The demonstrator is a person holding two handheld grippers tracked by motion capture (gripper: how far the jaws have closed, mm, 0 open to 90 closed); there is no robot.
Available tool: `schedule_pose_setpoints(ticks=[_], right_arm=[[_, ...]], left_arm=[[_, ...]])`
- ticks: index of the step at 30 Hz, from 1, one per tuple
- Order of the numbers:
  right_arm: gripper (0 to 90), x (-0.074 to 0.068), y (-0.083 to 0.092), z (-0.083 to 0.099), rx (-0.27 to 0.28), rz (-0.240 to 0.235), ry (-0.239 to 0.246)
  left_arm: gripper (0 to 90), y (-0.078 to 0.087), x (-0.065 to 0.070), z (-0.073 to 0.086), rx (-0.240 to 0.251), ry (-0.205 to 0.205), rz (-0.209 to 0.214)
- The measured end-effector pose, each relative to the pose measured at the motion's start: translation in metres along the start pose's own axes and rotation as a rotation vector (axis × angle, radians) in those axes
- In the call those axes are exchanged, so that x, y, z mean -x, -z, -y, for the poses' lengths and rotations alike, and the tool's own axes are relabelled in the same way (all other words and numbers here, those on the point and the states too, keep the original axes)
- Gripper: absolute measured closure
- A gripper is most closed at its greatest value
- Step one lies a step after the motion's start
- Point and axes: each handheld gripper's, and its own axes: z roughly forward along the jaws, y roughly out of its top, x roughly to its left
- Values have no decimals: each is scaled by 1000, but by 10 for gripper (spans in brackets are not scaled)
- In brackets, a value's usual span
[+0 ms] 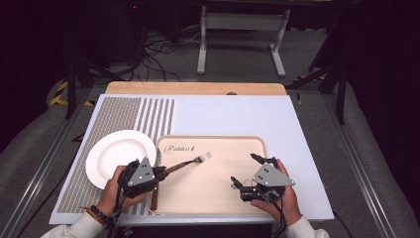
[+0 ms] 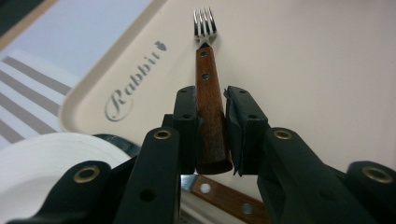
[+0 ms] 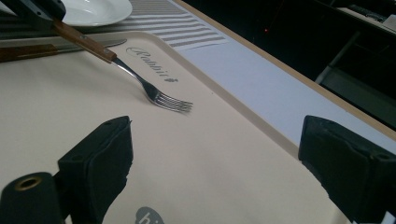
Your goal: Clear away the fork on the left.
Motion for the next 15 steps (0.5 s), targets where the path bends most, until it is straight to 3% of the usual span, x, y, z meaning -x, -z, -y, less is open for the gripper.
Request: schedule_pose_setpoints(ticks=[5,7,15], right_arm=[[112,0,0,1,-1,1,-2],[112,1,0,1,-3,1,-4],[112,0,0,1,-6,-1,-4]], left_arm=[[755,-1,12,-1,-21,-6,-2],[755,-2,17,0,-26,12,24],[753,-5,36,3,-55,5,32]])
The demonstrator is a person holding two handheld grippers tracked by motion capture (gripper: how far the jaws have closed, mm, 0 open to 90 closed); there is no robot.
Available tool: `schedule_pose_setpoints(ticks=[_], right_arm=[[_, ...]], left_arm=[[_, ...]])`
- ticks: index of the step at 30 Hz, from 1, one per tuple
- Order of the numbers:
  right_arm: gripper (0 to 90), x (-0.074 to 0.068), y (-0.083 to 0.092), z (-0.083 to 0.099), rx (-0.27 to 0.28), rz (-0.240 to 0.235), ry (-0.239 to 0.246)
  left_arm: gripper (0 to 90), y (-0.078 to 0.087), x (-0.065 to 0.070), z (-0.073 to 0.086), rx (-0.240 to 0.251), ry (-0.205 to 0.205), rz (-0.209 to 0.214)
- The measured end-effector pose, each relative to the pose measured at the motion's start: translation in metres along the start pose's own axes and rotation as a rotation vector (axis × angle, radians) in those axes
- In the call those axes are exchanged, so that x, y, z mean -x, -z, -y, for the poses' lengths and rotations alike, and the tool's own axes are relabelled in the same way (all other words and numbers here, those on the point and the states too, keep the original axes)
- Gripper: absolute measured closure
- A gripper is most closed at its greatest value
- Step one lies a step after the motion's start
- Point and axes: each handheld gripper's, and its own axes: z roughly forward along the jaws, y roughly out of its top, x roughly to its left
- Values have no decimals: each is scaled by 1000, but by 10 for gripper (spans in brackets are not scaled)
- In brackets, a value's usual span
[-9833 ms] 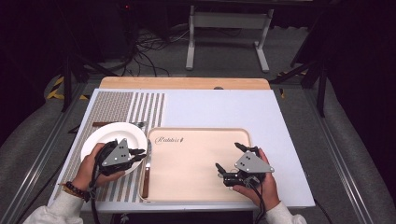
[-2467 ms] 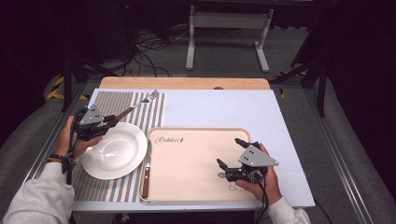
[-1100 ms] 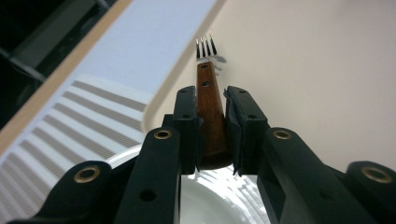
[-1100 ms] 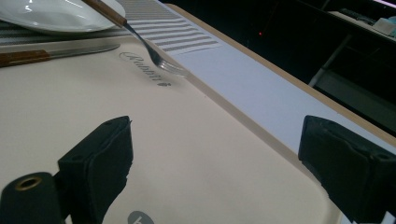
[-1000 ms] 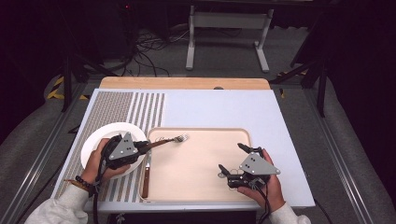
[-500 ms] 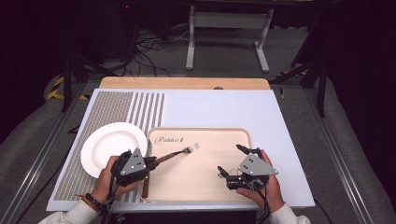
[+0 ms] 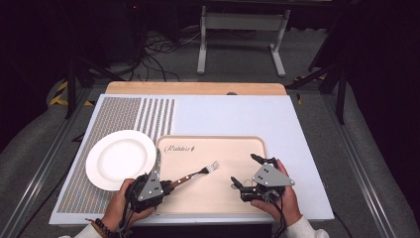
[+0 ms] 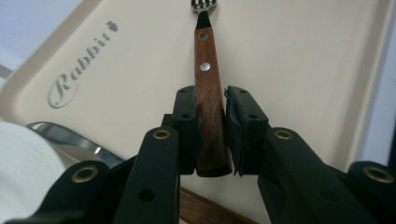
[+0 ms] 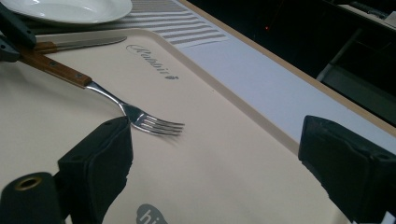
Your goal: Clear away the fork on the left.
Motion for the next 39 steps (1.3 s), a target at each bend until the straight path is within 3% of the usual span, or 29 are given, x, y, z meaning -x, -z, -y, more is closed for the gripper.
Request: schedule_pose_setpoints(ticks=[10,17,18,19,22,24,26,30,35,39], right_arm=[[112,0,0,0,-3,0,0],[112,0,1,0,7,2,0],[112,1,1,0,6,4,1],[112,1,1,0,7,5,1],[112,2,1,0,9,8,-6],[113,2,1,0,9,11,-5],[113,3,1,0,10,11,-8],[114,4,0,0,5,11,-12],[115,3,0,0,3,10,-11],[116,3,-1,1,-3,7,-15]], left_arm=[[704,-1,10,4,-20,4,60],[609,4,6,1,28,-17,81],[613,4,6,1,28,-17,81],[630,5,0,-4,36,-44,69],[666,5,-9,-10,47,-55,88],[833,4,-15,-16,54,-100,131],[900,1,-19,-22,48,-125,147],[900,-7,-22,-34,41,-160,169],[900,-20,-25,-47,37,-193,227],[900,-35,-22,-57,7,-230,272]])
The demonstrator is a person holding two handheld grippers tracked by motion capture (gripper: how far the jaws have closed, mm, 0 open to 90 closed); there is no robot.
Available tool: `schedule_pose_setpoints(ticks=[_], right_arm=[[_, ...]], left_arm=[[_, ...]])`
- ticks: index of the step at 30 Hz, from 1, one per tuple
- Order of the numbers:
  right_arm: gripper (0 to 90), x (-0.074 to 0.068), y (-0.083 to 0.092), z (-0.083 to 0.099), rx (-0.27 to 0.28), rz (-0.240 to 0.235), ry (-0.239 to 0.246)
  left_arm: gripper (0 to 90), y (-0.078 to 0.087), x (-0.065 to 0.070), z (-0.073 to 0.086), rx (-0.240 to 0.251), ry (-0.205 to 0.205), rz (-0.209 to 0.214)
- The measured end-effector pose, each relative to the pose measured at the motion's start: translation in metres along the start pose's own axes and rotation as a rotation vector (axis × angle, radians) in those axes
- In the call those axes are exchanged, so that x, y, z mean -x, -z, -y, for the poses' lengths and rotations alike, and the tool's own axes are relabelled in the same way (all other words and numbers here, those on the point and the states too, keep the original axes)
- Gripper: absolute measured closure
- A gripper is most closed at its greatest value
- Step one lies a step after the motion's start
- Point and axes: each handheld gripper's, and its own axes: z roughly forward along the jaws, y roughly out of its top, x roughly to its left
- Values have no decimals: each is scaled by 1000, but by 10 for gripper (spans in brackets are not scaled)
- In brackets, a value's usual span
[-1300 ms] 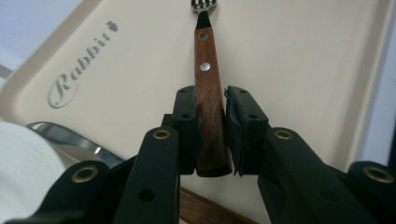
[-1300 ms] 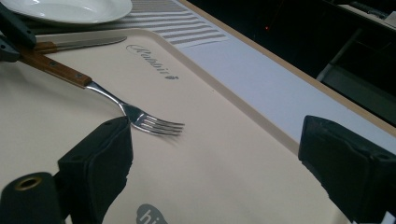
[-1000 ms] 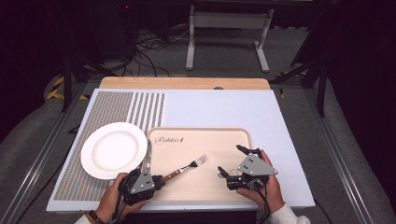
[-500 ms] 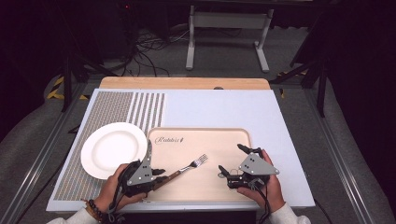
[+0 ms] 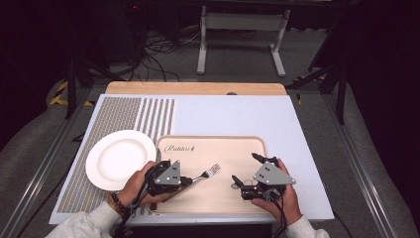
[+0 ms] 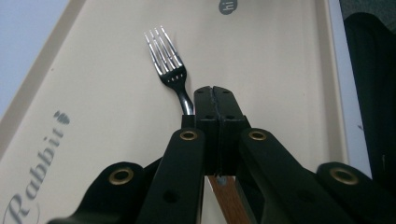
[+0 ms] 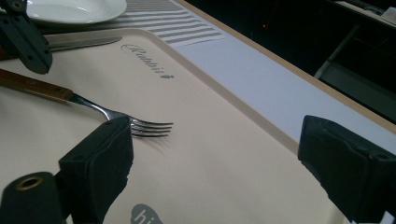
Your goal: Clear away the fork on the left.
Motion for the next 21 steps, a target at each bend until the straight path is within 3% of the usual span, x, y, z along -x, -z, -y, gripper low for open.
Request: schedule_pose_setpoints(ticks=[7,10,14,21], right_arm=[[117,-1,-1,2,-13,-10,1],[117,-3,-2,2,-18,-16,6],[117,-4,-3,3,-22,-25,9],[117,-3,-3,4,-26,-26,7]], left_arm=[[900,-26,0,-19,-51,-81,43],[900,-39,-1,-26,-103,-111,37],[900,-44,-5,-26,-137,-106,25],[900,-46,-13,-21,-208,-85,-30]])
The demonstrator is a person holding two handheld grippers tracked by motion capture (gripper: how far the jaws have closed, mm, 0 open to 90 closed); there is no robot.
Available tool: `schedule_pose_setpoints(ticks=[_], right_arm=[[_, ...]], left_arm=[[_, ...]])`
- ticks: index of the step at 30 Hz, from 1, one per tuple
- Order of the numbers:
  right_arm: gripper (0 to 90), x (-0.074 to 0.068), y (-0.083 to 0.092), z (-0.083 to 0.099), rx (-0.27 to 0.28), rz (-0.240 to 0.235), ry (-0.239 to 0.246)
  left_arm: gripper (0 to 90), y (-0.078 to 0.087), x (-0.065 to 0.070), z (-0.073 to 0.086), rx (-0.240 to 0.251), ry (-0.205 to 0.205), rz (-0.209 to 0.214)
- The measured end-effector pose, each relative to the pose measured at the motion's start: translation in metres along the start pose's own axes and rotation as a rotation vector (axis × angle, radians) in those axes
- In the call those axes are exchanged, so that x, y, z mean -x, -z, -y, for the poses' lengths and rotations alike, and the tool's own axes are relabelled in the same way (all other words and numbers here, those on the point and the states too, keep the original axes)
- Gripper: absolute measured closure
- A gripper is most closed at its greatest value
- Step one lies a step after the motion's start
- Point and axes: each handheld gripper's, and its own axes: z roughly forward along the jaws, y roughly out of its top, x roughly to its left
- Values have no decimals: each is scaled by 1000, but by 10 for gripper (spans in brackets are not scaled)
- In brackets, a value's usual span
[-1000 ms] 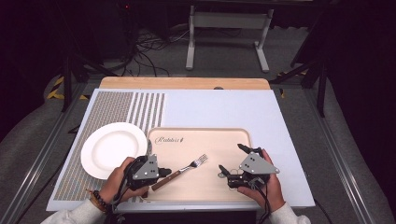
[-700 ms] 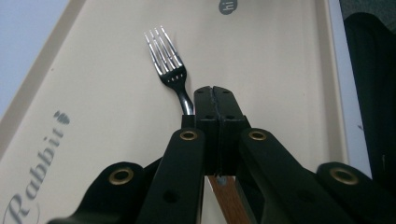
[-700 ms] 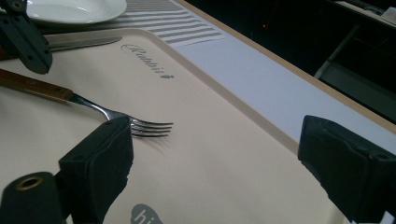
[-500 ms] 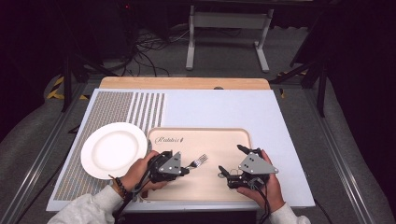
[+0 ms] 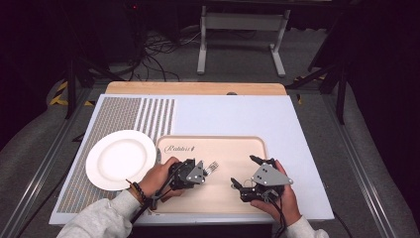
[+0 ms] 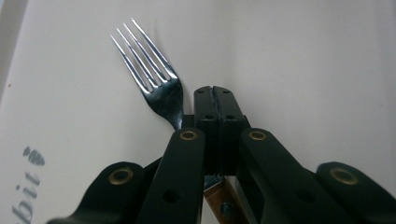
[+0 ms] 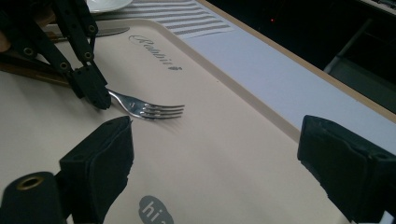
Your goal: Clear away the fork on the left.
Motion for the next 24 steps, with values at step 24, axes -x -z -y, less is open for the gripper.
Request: schedule_pose_setpoints(ticks=[24], right_arm=[[117,-3,-2,0,-20,-15,16]], left_arm=[[900,32,-7,53,-97,108,-67]])
